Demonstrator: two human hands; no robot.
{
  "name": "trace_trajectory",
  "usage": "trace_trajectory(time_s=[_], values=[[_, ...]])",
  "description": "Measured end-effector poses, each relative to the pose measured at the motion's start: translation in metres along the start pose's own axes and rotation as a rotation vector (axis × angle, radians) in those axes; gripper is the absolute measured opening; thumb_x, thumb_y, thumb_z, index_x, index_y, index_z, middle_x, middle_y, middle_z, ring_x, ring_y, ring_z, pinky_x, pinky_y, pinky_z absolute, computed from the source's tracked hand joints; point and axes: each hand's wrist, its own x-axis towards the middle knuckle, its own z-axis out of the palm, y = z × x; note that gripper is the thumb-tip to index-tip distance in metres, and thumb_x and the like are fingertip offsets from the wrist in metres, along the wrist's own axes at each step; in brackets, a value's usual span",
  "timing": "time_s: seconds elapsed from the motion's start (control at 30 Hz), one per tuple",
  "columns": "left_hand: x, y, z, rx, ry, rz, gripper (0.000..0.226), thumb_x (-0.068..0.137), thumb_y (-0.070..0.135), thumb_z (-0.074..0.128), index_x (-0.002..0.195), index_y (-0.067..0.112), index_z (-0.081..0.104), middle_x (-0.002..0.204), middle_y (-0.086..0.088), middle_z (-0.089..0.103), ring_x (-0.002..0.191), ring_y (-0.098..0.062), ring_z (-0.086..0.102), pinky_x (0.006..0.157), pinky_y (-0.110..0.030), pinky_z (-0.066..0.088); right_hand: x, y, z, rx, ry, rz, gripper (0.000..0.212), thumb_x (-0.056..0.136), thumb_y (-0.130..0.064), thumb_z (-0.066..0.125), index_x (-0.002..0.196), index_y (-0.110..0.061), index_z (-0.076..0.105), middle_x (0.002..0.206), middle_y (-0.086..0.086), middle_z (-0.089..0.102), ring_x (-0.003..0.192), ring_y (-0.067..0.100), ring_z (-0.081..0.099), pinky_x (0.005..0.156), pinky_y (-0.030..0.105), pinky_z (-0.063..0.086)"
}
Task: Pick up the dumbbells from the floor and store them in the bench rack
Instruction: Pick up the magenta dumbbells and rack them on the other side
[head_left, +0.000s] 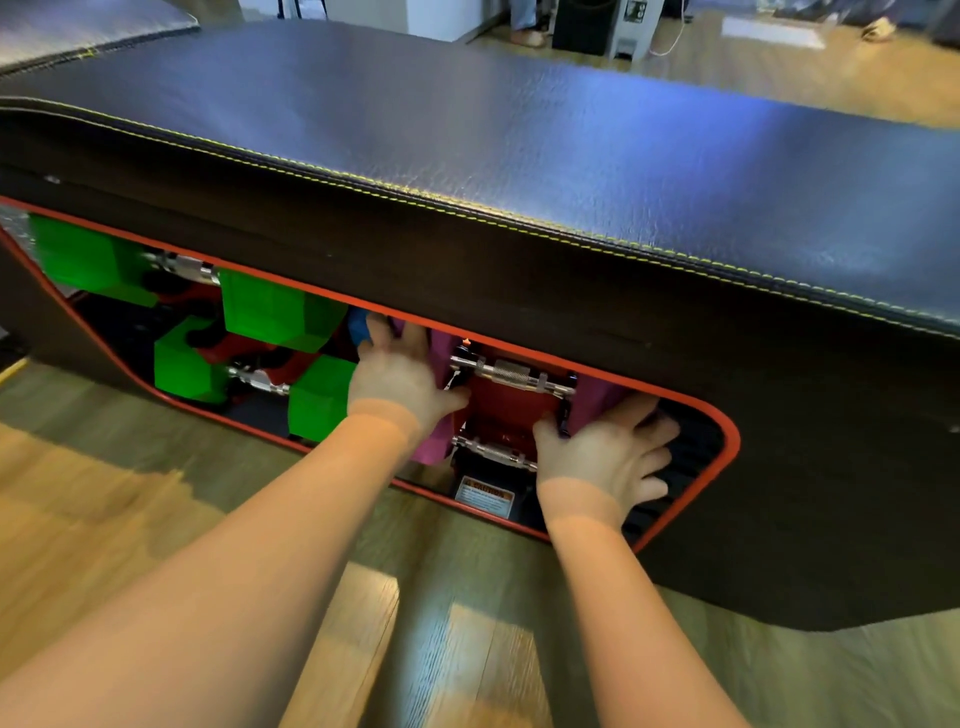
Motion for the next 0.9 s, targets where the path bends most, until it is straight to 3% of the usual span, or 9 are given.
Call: trace_trajectory(time_s=[0.1,0.3,0.47,0.53,0.6,0.67,0.9], values=[[0.000,0.001,-0.001,0.055,0.004,0.032,0.095,0.082,0.068,0.056,0.149,0.006,0.030,0.151,-0.011,0.035,0.140,-0.042,0.024,0.100,-0.041,0.037,0.000,0.001,-0.001,0.014,0.005,0.016,0.104,0.064,-0.049,0.080,0.138,-0.008,0.019,0.141,0.021,0.028,0.124,0.041,0.036,0.092,0.049,0.034],[0.004,-0.001,0.002,-0.061,-0.018,-0.037,0.099,0.072,0.067,0.068,0.145,0.013,0.030,0.154,-0.021,0.028,0.130,-0.040,0.039,0.098,-0.041,0.042,0.001,0.000,-0.002,0.018,-0.016,0.038,0.109,0.066,-0.050,0.080,0.143,-0.007,0.016,0.144,0.021,0.025,0.127,0.041,0.034,0.095,0.052,0.033],[0.003,0.002,0.000,-0.098,-0.018,-0.063,0.103,0.069,0.064,0.073,0.147,0.014,0.026,0.156,-0.022,0.021,0.129,-0.041,0.040,0.098,-0.042,0.044,-0.001,0.000,0.000,-0.002,0.001,0.031,0.114,0.066,-0.054,0.079,0.145,-0.010,0.010,0.143,0.020,0.025,0.125,0.041,0.035,0.096,0.052,0.034],[0.008,0.000,0.003,-0.043,-0.066,-0.053,0.109,0.069,0.076,0.061,0.149,0.013,0.023,0.159,-0.020,0.018,0.136,-0.041,0.035,0.097,-0.041,0.044,-0.001,0.000,0.000,0.016,0.010,0.036,0.114,0.066,-0.052,0.080,0.147,-0.011,0.011,0.145,0.021,0.025,0.127,0.042,0.034,0.096,0.053,0.033],[0.012,-0.002,0.002,0.041,-0.121,-0.008,0.113,0.070,0.088,0.036,0.152,0.011,0.022,0.162,-0.019,0.014,0.141,-0.042,0.030,0.097,-0.041,0.043,0.000,-0.001,-0.001,0.031,0.013,0.042,0.114,0.066,-0.050,0.082,0.147,-0.012,0.012,0.147,0.022,0.023,0.129,0.043,0.033,0.097,0.055,0.033],[0.014,-0.003,0.003,0.069,-0.144,0.022,0.106,0.078,0.085,0.024,0.153,0.009,0.022,0.164,-0.019,0.005,0.145,-0.044,0.022,0.100,-0.042,0.040,-0.001,0.000,-0.002,0.030,0.019,0.038,0.111,0.067,-0.053,0.079,0.146,-0.012,0.012,0.148,0.022,0.023,0.130,0.043,0.033,0.097,0.056,0.034],[0.014,-0.001,0.006,0.012,-0.101,-0.012,0.100,0.083,0.072,0.046,0.155,0.011,0.012,0.162,-0.022,0.006,0.143,-0.043,0.025,0.099,-0.042,0.041,-0.002,0.003,-0.001,0.031,0.045,-0.001,0.107,0.070,-0.056,0.076,0.146,-0.009,0.017,0.146,0.022,0.027,0.128,0.044,0.035,0.095,0.056,0.035]])
